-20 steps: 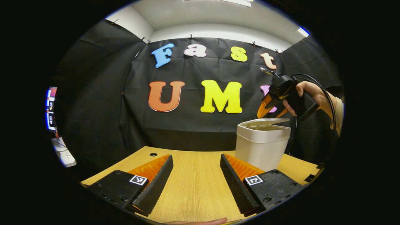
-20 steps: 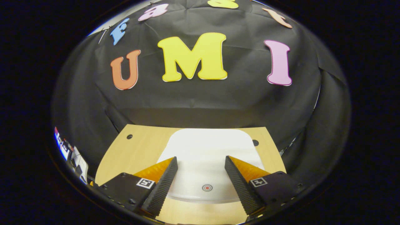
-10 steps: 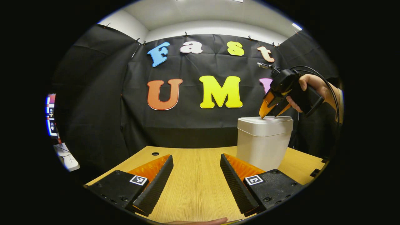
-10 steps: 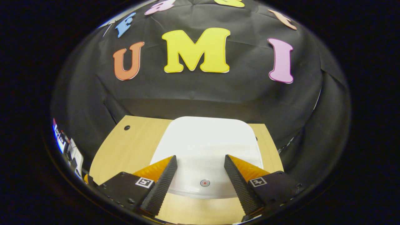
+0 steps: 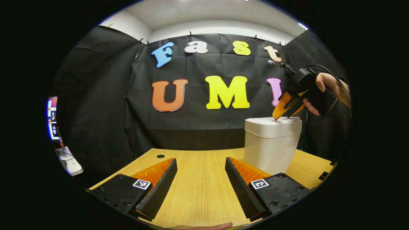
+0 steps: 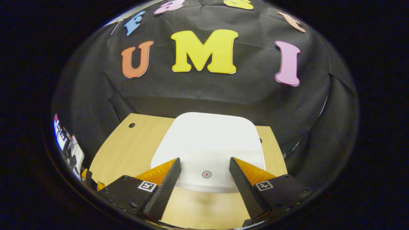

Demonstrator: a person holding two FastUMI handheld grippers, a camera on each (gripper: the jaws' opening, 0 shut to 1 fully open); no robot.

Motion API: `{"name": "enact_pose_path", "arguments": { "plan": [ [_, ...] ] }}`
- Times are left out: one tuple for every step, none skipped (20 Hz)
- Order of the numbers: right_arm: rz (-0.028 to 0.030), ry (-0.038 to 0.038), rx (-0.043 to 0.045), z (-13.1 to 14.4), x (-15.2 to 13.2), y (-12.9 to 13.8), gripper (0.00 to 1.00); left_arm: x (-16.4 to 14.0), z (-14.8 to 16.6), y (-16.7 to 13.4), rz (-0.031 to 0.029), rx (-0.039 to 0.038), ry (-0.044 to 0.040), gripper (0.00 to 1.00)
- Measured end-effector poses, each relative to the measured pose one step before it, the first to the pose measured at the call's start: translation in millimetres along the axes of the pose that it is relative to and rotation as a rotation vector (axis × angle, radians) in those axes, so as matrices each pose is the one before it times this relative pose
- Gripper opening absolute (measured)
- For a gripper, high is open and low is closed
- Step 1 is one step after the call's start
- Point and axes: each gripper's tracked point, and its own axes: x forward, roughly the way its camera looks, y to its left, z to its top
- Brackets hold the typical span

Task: Press the lid of the desktop garbage bin to open it, pick up the crumpled paper on the desktop and throw it into the bin, then pick up the pop can on the desktop and drop it into the bin, and finally close the garbage bin lid.

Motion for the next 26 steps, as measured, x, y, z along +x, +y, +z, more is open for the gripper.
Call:
{"name": "enact_pose_path", "arguments": {
  "plan": [
    [0.00404, -0.00267, 0.01466, -0.81, -0.42, -0.92, 0.96, -0.23, -0.05, 0.16, 0.00020, 0.00141, 0.00023, 0.97],
    [0.00810, -0.00657, 0.01234, -0.81, -0.68, 0.67, 0.94, -0.32, -0.05, -0.16, 0.00089, 0.00104, 0.00120, 0.97],
    [0.00862, -0.00657, 0.01049, -0.81, 1.19, -0.54, 0.97, 0.82, 0.61, 0.73, 0.00192, 0.00029, -0.00003, 0.97],
    [0.00686, 0.00081, 0.00924, -3.21, 0.36, -0.19, 0.97, 0.44, 0.18, 0.32, 0.00050, -0.00160, -0.00018, 0.98],
    [0.00410, -0.01330, 0.00595, 2.32, -0.58, -0.39, 0.95, -0.38, -1.59, -0.07, -0.00032, -0.00142, 0.00262, 0.98],
    [0.00325, -0.00334, -0.00340, -3.01, 0.91, 0.47, 0.98, 0.82, -1.37, 0.21, 0.00216, -0.00189, 0.00501, 0.98],
    [0.00108, -0.01999, -0.00252, 2.15, 0.21, -0.39, 0.98, 0.23, -0.44, 1.26, 0.00441, -0.00217, 0.00708, 0.97],
    [-0.00035, -0.01321, -0.00311, -2.03, -0.91, 0.21, 0.98, 1.38, -1.10, 0.58, 0.00396, -0.00317, 0.00496, 0.98],
    [-0.00006, -0.02012, 0.00073, 1.10, -0.34, 0.14, 0.99, 0.58, -1.65, -0.27, 0.00206, -0.00244, 0.00316, 0.97],
    [-0.00297, -0.01565, 0.00021, 0.99, -0.20, 0.63, 0.98, 0.68, -0.71, -0.81, 0.00106, -0.00079, 0.00260, 0.97],
    [0.00233, -0.03056, -0.02086, 5.22, 0.97, -0.03, 0.96, 0.14, -0.34, 0.13, 0.00327, 0.00076, 0.00265, 0.98],
    [0.00353, -0.00672, -0.02011, -2.49, -0.46, -0.59, 0.94, -0.05, -0.60, -0.51, 0.00467, 0.00331, 0.00209, 0.97],
    [0.00870, -0.02522, -0.00558, 1.36, -0.60, -0.23, 0.95, 0.73, -1.34, 0.06, 0.00563, 0.00343, 0.00248, 0.97],
    [0.01221, -0.02170, 0.01006, 0.04, 1.60, 0.98, 0.96, -0.06, -0.18, -0.21, 0.00406, 0.00419, 0.00171, 0.97],
    [0.01946, -0.01885, -0.00756, -0.25, -1.63, -0.06, 0.96, 0.36, 0.13, -0.48, 0.00171, 0.00340, -0.00245, 0.97],
    [0.01976, -0.02722, -0.00442, 1.12, -0.21, -2.05, 0.95, -0.01, 1.53, -1.00, -0.00016, 0.00052, -0.00598, 0.98],
    [0.00263, -0.03537, 0.01553, 0.55, -0.16, -2.91, 0.95, 1.49, -0.39, -0.30, 0.00094, -0.00106, -0.00504, 0.97],
    [-0.00541, -0.03887, 0.02217, -1.32, -3.57, -3.60, 0.95, 1.96, -0.62, 0.65, 0.00753, -0.00382, -0.00039, 0.97],
    [0.00369, -0.04240, 0.01277, -1.26, -4.70, -1.63, 0.97, 1.29, -0.44, 2.11, 0.01278, -0.00743, -0.00105, 0.97],
    [-0.00042, -0.03446, -0.01177, -3.60, -6.36, -3.06, 0.96, 1.77, -0.07, 0.06, 0.00977, -0.00773, -0.00027, 0.97],
    [-0.01973, -0.03034, -0.02296, -7.69, -8.47, -5.07, 0.95, 1.69, -1.06, -1.37, 0.00453, -0.00233, -0.00312, 0.97],
    [-0.01779, -0.03632, -0.02970, -3.00, -9.51, -1.65, 0.94, 1.36, -1.03, -2.14, 0.00309, -0.00083, 0.00190, 0.97],
    [-0.00878, -0.01947, -0.03203, -6.15, -12.25, 2.70, 0.94, 1.67, -1.90, -2.99, -0.00260, 0.00310, 0.00481, 0.97],
    [0.00133, -0.01414, -0.01883, -9.28, -12.23, 5.20, 0.94, 0.23, -1.75, -3.54, -0.00227, 0.00334, 0.00543, 0.97],
    [-0.00513, -0.01631, 0.00782, -7.35, -10.66, 4.24, 0.95, 0.44, -2.64, -2.07, -0.00018, 0.00274, 0.00840, 0.97],
    [0.00060, 0.00442, -0.00322, -14.41, -12.36, 4.39, 0.94, -0.04, -2.40, -2.89, -0.00201, 0.00346, 0.01074, 0.97]
  ]
}}
